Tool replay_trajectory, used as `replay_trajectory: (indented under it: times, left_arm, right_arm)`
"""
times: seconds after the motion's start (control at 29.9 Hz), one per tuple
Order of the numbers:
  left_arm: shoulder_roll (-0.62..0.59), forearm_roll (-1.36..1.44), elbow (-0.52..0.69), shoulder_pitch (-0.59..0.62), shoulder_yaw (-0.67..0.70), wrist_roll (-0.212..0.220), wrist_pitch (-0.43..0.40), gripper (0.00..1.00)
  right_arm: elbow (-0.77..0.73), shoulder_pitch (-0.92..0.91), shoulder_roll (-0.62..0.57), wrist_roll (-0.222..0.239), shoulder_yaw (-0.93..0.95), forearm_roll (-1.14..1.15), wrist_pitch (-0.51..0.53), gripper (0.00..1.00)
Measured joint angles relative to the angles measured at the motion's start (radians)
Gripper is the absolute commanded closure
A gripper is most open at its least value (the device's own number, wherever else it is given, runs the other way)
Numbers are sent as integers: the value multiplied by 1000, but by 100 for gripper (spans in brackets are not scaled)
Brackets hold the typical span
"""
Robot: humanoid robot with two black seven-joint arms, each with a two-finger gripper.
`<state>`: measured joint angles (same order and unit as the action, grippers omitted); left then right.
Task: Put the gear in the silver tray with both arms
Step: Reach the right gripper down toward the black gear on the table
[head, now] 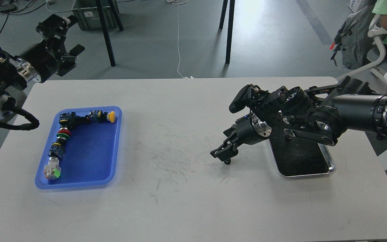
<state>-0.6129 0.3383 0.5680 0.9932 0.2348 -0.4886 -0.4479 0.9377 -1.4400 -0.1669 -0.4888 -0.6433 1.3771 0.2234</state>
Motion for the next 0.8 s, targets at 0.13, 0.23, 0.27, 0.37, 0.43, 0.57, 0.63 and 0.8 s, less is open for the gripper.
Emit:
replay_trajectory:
  times: [0.13, 0.23, 0.27, 0.37, 0.43, 0.57, 0.63, 0.8]
  left_arm:
    - [1, -2, -16, -2, 1, 0, -3, 2]
    - [3, -3, -21, -2, 2, 0, -5, 2]
    - [3, -4, -22, -2, 3, 0, -6, 1]
    - [3, -4, -23, -2, 3, 0, -7, 2]
    - [2, -10, -23, -2, 3, 0, -10, 2]
    - [0, -36, -24, -2, 3, 0, -24, 1]
    - [0, -39, -25, -2, 2, 0, -25, 2]
    - [-2, -41, -25, -4, 1, 0, -26, 1]
  right_arm:
    - [-13, -5, 13, 0, -36, 29, -1, 7]
    - [-15, -5, 19, 0, -51, 56, -2, 11]
    - [-16, -5, 21, 0, -53, 62, -2, 13]
    - [-17, -5, 24, 0, -57, 71, -2, 14]
    - [-19, -2, 36, 0, -57, 72, -2, 15]
    - [-27, 8, 55, 0, -62, 75, -1, 18]
    - [-34, 13, 66, 0, -73, 75, -1, 18]
    - [-44, 16, 80, 0, -96, 76, -2, 22]
